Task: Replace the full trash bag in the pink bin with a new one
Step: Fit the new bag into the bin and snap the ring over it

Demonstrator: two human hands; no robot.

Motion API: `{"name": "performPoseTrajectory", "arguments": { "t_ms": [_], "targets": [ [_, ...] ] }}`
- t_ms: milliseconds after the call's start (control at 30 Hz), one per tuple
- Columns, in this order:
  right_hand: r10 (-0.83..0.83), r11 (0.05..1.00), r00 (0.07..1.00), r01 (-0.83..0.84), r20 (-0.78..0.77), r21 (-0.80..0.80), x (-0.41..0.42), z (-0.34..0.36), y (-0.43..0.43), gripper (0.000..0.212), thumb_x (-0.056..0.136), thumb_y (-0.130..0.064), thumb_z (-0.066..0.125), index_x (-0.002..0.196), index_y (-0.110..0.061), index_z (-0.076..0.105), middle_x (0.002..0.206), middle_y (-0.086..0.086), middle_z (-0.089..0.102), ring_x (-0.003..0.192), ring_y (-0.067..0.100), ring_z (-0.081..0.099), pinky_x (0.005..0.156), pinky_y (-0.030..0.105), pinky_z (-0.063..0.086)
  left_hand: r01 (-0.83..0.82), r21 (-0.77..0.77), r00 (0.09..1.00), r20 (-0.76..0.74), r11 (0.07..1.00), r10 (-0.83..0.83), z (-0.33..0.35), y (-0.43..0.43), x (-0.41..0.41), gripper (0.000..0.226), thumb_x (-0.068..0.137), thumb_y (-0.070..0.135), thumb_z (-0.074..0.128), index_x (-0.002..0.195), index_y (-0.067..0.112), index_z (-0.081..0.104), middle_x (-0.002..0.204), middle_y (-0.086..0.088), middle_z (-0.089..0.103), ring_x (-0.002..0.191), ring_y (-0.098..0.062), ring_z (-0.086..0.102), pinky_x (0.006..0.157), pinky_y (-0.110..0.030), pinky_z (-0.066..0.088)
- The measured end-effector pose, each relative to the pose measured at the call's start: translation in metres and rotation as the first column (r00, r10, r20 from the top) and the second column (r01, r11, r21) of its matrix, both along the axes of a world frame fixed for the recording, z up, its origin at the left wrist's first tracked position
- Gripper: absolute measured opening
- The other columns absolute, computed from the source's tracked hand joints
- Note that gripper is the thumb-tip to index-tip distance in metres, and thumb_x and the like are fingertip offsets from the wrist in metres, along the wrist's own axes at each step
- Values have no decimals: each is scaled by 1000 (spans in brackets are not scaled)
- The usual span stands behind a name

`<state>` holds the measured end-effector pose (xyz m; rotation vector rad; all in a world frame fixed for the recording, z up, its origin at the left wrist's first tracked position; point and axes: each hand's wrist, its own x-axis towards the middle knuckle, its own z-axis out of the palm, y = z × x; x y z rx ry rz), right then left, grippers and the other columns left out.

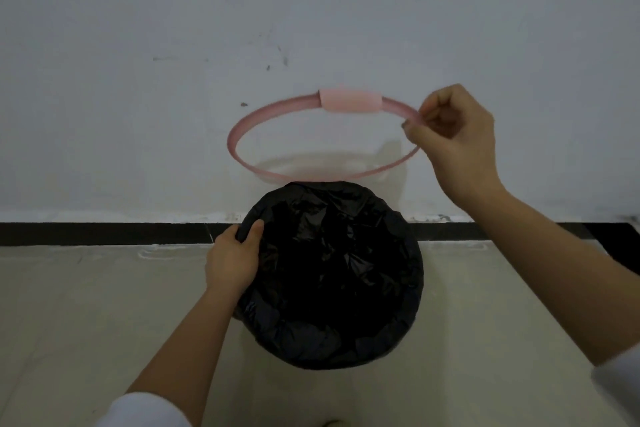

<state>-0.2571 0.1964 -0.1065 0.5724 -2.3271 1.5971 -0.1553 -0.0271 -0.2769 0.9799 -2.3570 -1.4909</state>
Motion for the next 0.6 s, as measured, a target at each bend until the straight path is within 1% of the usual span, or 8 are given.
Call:
{"name": "performPoseTrajectory", "arguments": {
  "t_ms": [133, 200, 300, 367, 433, 467, 533, 600],
  "targets": [
    [160, 987, 962, -163, 222, -5, 35, -21, 38, 12, 63, 2, 65, 70, -8, 66, 75, 17, 70, 77, 22, 65, 70, 24, 54, -58, 133, 995, -77, 989, 69, 0, 1, 4, 53, 93, 49, 44, 60, 8, 39, 59, -7, 44, 62, -24, 44, 60, -33, 31],
    [195, 972, 921, -228, 337, 60, 51, -37, 53, 16, 59, 4, 64, 69, -7, 70, 81, 16, 73, 85, 19, 69, 74, 23, 55, -57, 194, 991, -109, 979, 79, -2, 0, 6, 53, 92, 49, 44, 63, 5, 42, 62, -11, 44, 63, -24, 43, 61, -33, 32],
    [155, 896, 903, -299, 400, 328, 72, -65, 66, 30, 61, 9, 67, 70, -18, 74, 88, 2, 76, 93, 5, 69, 83, 20, 51, -29, 349, 989, -128, 937, 78, 0, 0, 9, 41, 94, 33, 49, 62, 8, 46, 64, -10, 48, 64, -22, 44, 58, -31, 34],
    [129, 799, 912, -328, 389, 504, 84, -81, 67, 30, 65, 8, 63, 74, -18, 74, 89, -3, 75, 96, 6, 66, 90, 28, 51, -37, 435, 985, -134, 900, 105, 3, 0, 10, 34, 93, 27, 52, 64, 10, 53, 64, -8, 50, 64, -23, 47, 61, -32, 38],
    [139, 754, 915, -346, 379, 559, 94, -90, 63, 29, 62, 0, 58, 78, -17, 75, 91, -5, 75, 100, 9, 64, 94, 36, 49, -33, 469, 984, -137, 883, 109, 6, 1, 12, 33, 93, 31, 53, 67, 12, 59, 66, -7, 54, 63, -21, 51, 64, -31, 41],
    [156, 737, 914, -360, 374, 571, 97, -93, 60, 32, 60, -6, 55, 82, -17, 75, 94, -8, 74, 103, 7, 62, 101, 36, 44, -30, 489, 984, -141, 872, 113, 8, 2, 13, 32, 93, 31, 53, 68, 13, 61, 67, -6, 56, 63, -20, 53, 64, -31, 43],
    [202, 691, 889, -426, 410, 584, 104, -96, 53, 36, 61, -18, 55, 92, -23, 75, 101, -23, 66, 113, -5, 51, 116, 32, 21, -34, 578, 985, -117, 816, 124, 10, 1, 14, 29, 93, 34, 54, 75, 15, 67, 75, -6, 64, 70, -21, 60, 70, -32, 49],
    [245, 658, 849, -501, 469, 563, 111, -99, 49, 32, 71, -30, 64, 102, -31, 72, 105, -33, 56, 122, -10, 40, 117, 28, 0, -40, 695, 993, -52, 718, 105, 8, -3, 13, 33, 92, 41, 52, 88, 15, 71, 91, -9, 71, 86, -27, 66, 84, -39, 52]
  ]
}}
